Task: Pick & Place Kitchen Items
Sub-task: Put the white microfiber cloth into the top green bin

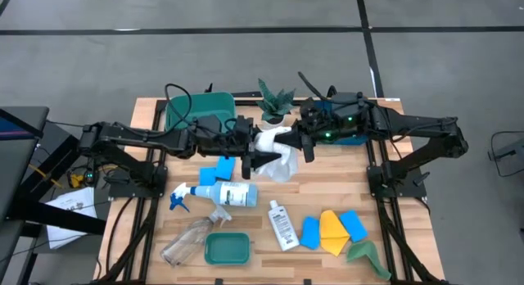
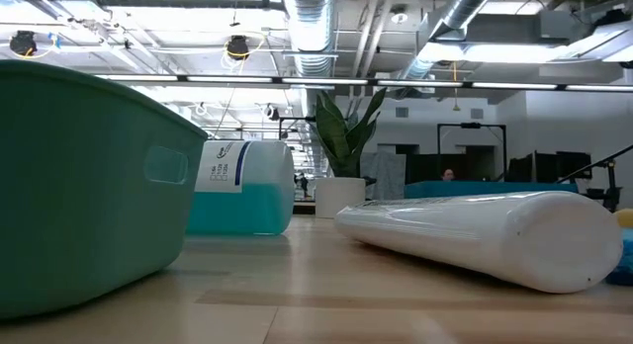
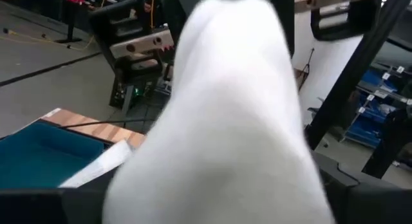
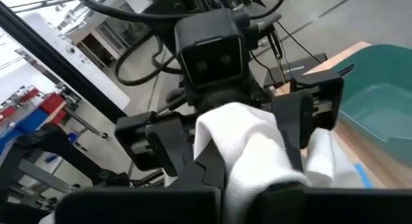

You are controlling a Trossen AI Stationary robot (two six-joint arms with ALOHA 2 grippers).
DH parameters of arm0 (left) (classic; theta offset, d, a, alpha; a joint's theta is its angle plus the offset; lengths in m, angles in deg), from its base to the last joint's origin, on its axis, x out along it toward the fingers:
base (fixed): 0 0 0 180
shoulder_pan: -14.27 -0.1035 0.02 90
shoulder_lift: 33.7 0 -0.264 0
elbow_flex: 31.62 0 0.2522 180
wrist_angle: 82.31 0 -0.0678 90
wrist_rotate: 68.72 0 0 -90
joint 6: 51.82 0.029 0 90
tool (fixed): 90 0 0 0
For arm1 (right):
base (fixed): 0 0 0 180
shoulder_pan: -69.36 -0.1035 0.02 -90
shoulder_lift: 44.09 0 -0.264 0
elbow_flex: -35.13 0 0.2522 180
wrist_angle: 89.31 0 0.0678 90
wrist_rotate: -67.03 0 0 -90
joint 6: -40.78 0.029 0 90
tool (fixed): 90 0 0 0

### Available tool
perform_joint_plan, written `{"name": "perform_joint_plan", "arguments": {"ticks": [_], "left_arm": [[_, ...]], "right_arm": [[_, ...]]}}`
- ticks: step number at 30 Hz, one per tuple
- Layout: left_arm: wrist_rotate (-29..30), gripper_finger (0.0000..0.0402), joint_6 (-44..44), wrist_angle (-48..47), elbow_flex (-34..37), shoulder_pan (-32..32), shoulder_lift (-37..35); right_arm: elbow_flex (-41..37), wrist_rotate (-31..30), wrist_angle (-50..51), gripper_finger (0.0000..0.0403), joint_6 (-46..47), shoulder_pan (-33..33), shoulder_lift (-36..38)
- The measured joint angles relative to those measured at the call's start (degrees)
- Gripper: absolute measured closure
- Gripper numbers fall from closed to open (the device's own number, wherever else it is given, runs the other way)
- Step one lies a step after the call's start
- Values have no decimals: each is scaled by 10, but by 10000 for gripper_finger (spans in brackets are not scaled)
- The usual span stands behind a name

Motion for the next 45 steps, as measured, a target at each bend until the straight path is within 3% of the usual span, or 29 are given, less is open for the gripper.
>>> {"name": "perform_joint_plan", "arguments": {"ticks": [6, 11, 22, 27, 33, 40, 45], "left_arm": [[-2, 170, 2, 3, 0, 0, 0], [-1, 211, 2, 3, 0, 0, 0], [1, 380, -5, 4, 0, 0, 0], [1, 377, -13, -10, 0, 0, -10], [5, 384, -12, -98, 1, -3, -53], [58, 384, -26, -233, 1, -4, -113], [92, 384, -81, -281, 1, -10, -133]], "right_arm": [[0, 0, -4, 403, 0, 0, -1], [0, -2, -4, 403, -5, 0, -1], [0, -4, -3, 393, -21, 0, -1], [0, -3, -4, 379, -35, 0, -1], [1, -5, -7, 341, -59, -6, 1], [1, -13, -4, 279, -109, -14, 1], [1, -58, -18, 232, -178, -34, 1]]}}
